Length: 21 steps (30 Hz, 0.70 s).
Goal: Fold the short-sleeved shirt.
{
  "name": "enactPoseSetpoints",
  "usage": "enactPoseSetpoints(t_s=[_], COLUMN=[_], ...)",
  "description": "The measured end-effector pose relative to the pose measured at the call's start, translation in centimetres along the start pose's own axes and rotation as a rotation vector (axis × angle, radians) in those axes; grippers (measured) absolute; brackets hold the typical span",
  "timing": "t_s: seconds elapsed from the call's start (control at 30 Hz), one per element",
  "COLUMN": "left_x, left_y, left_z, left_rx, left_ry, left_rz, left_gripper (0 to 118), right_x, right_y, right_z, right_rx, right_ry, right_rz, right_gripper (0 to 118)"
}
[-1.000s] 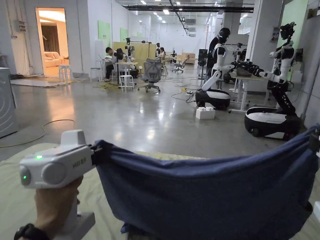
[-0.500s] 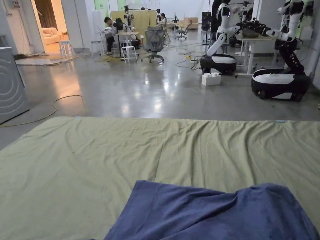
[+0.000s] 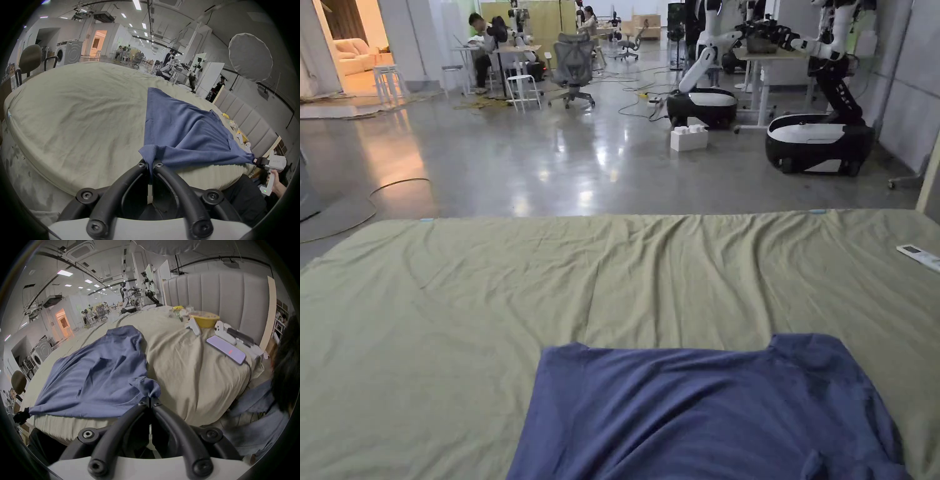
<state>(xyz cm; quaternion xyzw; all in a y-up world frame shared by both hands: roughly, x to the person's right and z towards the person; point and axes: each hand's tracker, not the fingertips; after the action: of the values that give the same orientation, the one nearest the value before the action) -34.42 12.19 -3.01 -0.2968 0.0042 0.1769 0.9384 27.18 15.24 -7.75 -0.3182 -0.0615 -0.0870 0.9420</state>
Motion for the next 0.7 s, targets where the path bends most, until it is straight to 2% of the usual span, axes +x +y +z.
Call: enactPoseSetpoints(t_s=[0.13, 0.2, 0.43, 0.47, 0.5, 0.53, 0.57, 0.6, 0.63, 0.7], left_x=[0.0, -0.2, -0.2, -0.3, -0.4, -0.4, -0.5, -0.5, -0.6, 0.1], left_y=[0.9, 1.0, 0.0, -0.2, -0.4, -0.5, -0.6, -0.6, -0.4, 0.5], left_z=[1.7, 2.1, 1.6, 1.3, 1.0, 0.8, 0.8, 0.8, 1.1, 2.4], left_rx=[0.055, 0.053, 0.003, -0.008, -0.011, -0.014, -0.016, -0.020, -0.017, 0.028], left_ry=[-0.018, -0.023, -0.025, -0.010, -0.003, 0.003, 0.052, 0.086, 0.095, 0.106], left_rz=[0.016, 0.025, -0.016, -0.015, -0.016, -0.018, -0.027, -0.038, -0.042, -0.056], left_gripper=[4, 4, 4, 8, 19, 45, 67, 83, 83, 91], right_x=[0.0, 0.5, 1.6, 1.6, 1.6, 1.7, 1.8, 2.0, 2.2, 2.2], right_y=[0.9, 0.8, -0.8, -1.2, -1.5, -1.8, -1.9, -1.9, -1.9, -1.7], right_z=[0.9, 0.8, -0.3, -0.7, -1.0, -1.2, -1.5, -1.7, -1.5, -0.2], right_rx=[0.021, 0.016, -0.032, -0.037, -0.030, -0.027, -0.042, -0.076, -0.083, -0.051], right_ry=[0.008, 0.006, 0.001, 0.006, 0.004, 0.001, -0.006, -0.016, -0.008, -0.006], right_rz=[0.017, 0.042, 0.054, 0.065, 0.078, 0.094, 0.110, 0.114, 0.105, 0.116], right_gripper=[1, 1, 2, 4, 17, 48, 68, 74, 74, 70])
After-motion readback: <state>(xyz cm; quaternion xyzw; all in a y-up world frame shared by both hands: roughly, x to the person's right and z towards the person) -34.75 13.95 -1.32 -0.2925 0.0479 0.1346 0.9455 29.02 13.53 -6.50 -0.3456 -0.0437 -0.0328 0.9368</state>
